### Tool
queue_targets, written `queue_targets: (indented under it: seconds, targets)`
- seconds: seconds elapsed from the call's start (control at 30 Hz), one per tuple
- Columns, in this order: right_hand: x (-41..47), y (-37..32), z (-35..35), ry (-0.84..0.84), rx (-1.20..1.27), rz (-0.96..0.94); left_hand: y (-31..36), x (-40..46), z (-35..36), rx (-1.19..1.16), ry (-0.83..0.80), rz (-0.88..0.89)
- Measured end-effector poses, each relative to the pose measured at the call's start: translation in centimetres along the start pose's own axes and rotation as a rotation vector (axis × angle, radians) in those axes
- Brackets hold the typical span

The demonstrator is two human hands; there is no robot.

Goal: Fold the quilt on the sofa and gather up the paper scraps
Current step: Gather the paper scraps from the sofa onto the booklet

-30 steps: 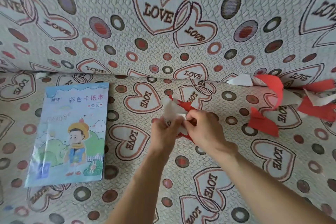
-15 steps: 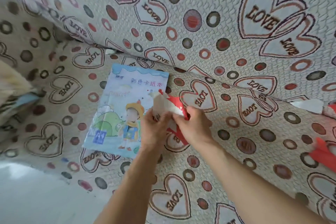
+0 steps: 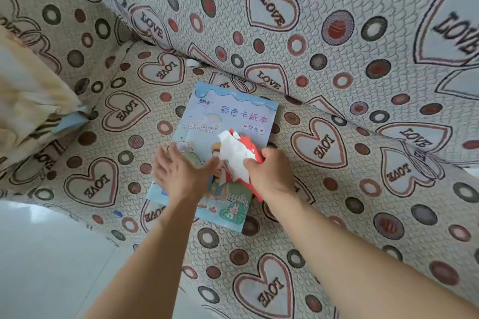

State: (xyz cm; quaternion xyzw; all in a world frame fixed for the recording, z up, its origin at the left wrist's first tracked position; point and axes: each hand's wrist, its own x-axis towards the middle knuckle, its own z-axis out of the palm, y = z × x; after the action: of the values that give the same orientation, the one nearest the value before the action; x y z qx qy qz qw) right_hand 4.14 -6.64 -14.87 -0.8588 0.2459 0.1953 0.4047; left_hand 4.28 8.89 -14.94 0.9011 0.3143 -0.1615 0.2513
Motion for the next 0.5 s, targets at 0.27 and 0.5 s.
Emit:
queue_targets:
  seconds: [0.27,0.5]
  targets:
    - [-0.1,0.8,-1.1,0.200,-0.254,-0.139,0.4,-0.4,0.3,-0.038,0.016,0.021]
    - [0.3,3.8,-3.4,0.317,-0.418,-0.364,3.2,-3.2,1.7,-0.655,-0.202,-0.074]
